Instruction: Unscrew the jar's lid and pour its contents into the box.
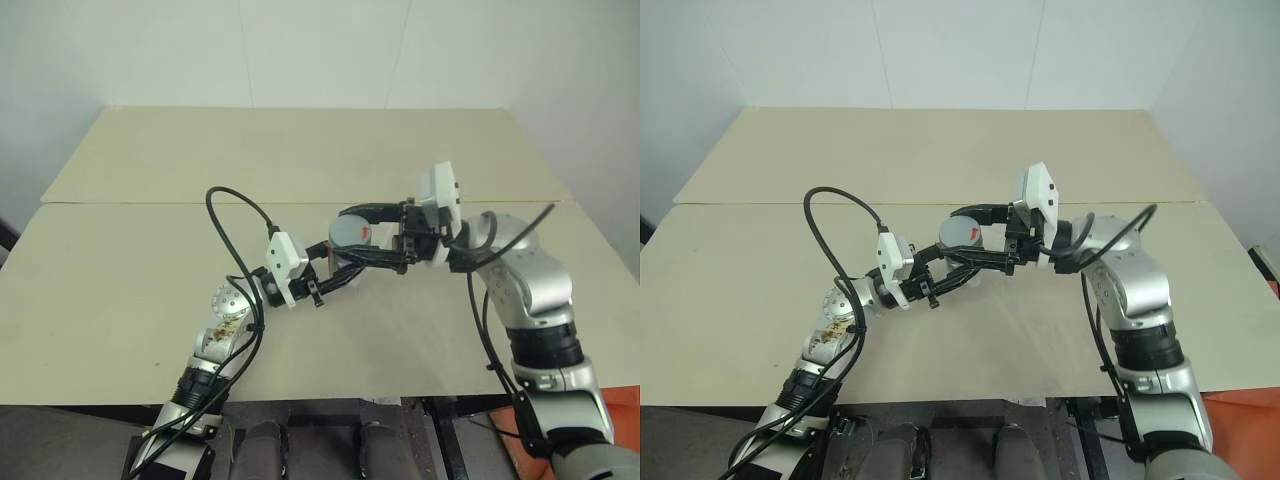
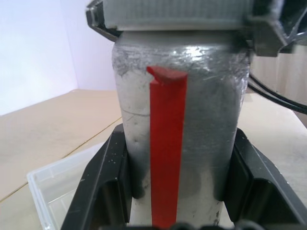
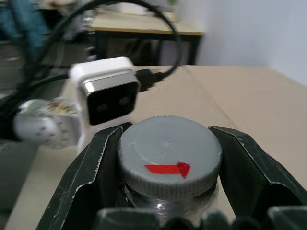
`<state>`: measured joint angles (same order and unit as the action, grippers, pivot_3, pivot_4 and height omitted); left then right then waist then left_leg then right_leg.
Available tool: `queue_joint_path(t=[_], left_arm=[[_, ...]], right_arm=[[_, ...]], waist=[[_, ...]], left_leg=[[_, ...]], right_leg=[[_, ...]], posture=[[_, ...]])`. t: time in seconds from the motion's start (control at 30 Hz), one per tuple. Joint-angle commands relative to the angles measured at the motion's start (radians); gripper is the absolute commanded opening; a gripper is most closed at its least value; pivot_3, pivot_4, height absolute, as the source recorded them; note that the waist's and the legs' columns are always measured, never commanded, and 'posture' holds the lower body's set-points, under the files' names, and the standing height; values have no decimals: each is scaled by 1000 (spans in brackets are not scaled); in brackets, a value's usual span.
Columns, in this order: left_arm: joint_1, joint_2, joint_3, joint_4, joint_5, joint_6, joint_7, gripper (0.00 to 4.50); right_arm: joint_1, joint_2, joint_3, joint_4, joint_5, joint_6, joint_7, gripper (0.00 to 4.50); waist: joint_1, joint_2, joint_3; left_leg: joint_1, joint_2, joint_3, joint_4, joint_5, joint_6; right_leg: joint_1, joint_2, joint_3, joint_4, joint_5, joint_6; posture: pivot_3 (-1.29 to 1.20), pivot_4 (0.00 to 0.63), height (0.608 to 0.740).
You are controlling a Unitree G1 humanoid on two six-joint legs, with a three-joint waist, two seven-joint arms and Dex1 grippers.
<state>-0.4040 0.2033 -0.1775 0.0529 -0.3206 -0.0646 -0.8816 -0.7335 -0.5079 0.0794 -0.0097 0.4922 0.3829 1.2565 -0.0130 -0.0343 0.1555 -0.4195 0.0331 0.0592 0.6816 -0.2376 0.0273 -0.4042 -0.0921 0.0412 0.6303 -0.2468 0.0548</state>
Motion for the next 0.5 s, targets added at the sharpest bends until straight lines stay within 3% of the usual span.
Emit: queue_joint_path(t=[0.03, 0.13, 0.33, 0.5], left_arm=[[-1, -11, -20, -39, 9, -6, 3, 2021], [0, -14, -22, -41, 12, -6, 3, 2021], [-4, -15, -27, -42, 12, -5, 0, 2021], [2, -13, -26, -43, 14, -6, 1, 2021]], right_arm=[[-100, -11, 56, 112, 19, -62, 231, 2884], [-164, -9, 75, 231, -6, -109, 331, 2884], [-236, -20, 147, 356, 22, -195, 358, 2884], [-219, 10, 88, 369, 18, -236, 354, 2884]], waist=[[0, 0, 0], [3, 0, 0], [1, 0, 0], [2, 0, 0]], left_leg=[[0, 0, 0, 0, 0, 0], [0, 0, 0, 0, 0, 0], [0, 0, 0, 0, 0, 0], [0, 0, 0, 0, 0, 0]], right_leg=[[0, 0, 0, 0, 0, 0], [0, 0, 0, 0, 0, 0], [0, 0, 0, 0, 0, 0], [0, -1, 0, 0, 0, 0]], posture=[[0, 150, 740], [0, 150, 740], [0, 150, 740], [0, 150, 740]])
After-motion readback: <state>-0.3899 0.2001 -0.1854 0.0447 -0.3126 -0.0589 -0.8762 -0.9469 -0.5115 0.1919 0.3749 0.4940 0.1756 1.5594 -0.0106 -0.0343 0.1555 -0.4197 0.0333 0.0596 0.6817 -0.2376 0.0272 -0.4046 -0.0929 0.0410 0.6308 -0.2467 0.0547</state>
